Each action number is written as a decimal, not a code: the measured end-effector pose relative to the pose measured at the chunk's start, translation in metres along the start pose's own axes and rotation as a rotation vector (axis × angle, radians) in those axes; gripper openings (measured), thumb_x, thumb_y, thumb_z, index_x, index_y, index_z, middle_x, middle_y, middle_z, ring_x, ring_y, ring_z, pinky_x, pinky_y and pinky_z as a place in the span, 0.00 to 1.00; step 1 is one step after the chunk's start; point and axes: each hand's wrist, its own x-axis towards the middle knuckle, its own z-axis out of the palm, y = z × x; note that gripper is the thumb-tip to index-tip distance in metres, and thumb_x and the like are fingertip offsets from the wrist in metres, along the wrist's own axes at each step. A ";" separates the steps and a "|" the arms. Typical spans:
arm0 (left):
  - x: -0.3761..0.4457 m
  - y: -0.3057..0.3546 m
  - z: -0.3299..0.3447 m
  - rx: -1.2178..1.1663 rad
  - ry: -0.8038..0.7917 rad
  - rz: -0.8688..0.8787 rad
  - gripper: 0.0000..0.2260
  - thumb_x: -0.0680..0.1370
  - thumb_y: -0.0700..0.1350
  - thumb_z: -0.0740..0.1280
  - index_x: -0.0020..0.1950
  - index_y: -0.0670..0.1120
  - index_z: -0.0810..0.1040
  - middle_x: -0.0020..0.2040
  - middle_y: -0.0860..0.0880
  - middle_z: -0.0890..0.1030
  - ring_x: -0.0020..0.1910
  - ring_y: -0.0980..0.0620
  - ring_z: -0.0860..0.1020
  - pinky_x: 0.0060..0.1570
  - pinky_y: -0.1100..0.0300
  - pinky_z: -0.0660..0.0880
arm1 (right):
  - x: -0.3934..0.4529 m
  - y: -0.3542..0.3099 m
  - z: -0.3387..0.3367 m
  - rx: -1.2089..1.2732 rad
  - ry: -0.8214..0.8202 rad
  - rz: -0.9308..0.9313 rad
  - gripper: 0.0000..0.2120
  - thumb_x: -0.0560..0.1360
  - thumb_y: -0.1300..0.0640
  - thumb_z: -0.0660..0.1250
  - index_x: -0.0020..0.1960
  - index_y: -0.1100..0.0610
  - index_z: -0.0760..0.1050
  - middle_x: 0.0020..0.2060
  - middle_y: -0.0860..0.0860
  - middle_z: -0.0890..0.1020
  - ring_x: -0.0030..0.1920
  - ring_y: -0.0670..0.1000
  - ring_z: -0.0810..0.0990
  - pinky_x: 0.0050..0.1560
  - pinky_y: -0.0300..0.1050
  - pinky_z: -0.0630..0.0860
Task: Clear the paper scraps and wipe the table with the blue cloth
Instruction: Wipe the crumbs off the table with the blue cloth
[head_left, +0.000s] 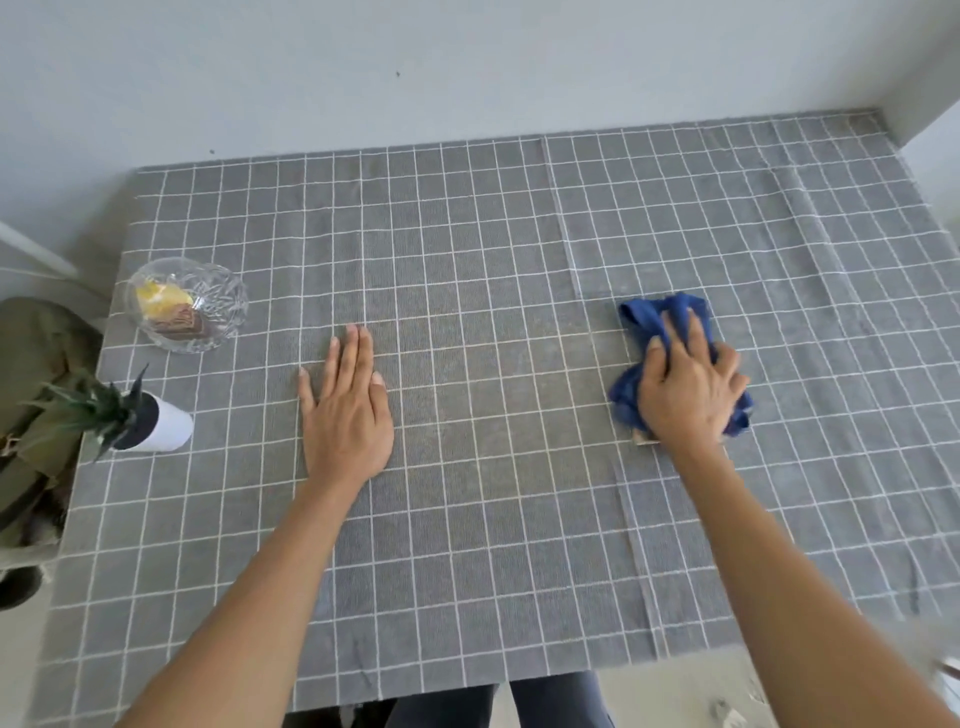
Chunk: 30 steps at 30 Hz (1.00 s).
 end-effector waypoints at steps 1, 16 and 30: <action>0.000 0.000 0.000 0.005 -0.002 -0.001 0.23 0.83 0.49 0.41 0.78 0.50 0.41 0.78 0.54 0.42 0.77 0.55 0.40 0.75 0.45 0.39 | 0.004 0.006 -0.002 0.005 -0.001 0.022 0.21 0.80 0.49 0.52 0.72 0.49 0.65 0.73 0.46 0.63 0.62 0.58 0.64 0.59 0.53 0.59; -0.062 0.001 0.006 0.004 -0.020 0.038 0.24 0.81 0.52 0.37 0.77 0.51 0.40 0.78 0.54 0.42 0.76 0.55 0.40 0.74 0.48 0.37 | -0.153 -0.110 0.031 0.041 -0.170 -0.430 0.22 0.77 0.48 0.53 0.68 0.50 0.72 0.70 0.46 0.69 0.52 0.55 0.73 0.50 0.51 0.71; -0.062 0.000 0.007 0.014 -0.015 0.031 0.24 0.81 0.52 0.38 0.78 0.52 0.41 0.78 0.56 0.43 0.77 0.57 0.41 0.75 0.45 0.41 | -0.036 0.050 -0.016 -0.019 -0.050 -0.017 0.26 0.76 0.46 0.47 0.72 0.47 0.64 0.73 0.44 0.63 0.62 0.58 0.64 0.61 0.54 0.58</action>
